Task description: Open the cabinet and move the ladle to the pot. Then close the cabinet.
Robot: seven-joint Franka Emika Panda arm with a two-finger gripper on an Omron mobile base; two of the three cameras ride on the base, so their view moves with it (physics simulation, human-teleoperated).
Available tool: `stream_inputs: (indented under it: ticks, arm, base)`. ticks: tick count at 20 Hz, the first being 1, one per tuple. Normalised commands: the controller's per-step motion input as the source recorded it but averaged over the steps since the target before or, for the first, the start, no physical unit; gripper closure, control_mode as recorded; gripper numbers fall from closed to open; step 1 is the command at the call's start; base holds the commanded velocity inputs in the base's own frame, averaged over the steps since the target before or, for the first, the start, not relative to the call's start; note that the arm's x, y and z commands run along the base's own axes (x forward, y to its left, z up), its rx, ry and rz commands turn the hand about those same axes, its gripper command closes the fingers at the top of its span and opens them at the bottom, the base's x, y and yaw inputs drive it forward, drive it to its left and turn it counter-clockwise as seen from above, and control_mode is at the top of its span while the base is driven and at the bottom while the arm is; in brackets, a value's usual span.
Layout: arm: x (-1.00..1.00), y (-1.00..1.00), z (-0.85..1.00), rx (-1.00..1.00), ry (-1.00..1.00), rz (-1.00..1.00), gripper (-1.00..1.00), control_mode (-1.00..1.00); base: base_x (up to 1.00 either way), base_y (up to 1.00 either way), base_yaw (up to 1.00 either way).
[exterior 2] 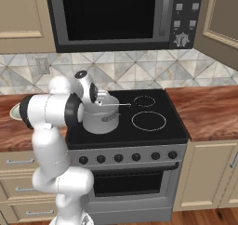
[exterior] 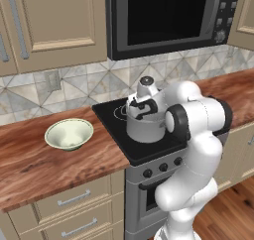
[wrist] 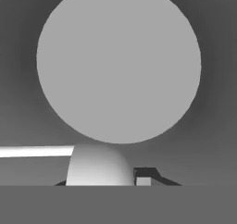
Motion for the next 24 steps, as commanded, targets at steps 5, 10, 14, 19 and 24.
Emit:
stream_inputs:
  ticks: [5,10,14,19,24]
  arm:
    - [0.22,0.06,-0.16,-0.01,0.01,0.0,1.0,-1.0]
    - [0.2,0.03,-0.13,-0.01,0.01,0.0,-1.0,-1.0]
    - [-0.01,0.01,-0.02,0.0,0.0,0.0,-1.0,-1.0]
    - [-0.15,0.0,0.0,0.0,-0.01,0.0,-1.0,-1.0]
    - [-0.47,0.0,0.2,0.01,-0.1,0.0,-1.0,-1.0]
  base:
    - [0.0,0.0,0.0]
    - [0.0,0.0,0.0]
    - [0.0,0.0,0.0]
    - [0.0,0.0,0.0]
    - [0.0,0.0,0.0]
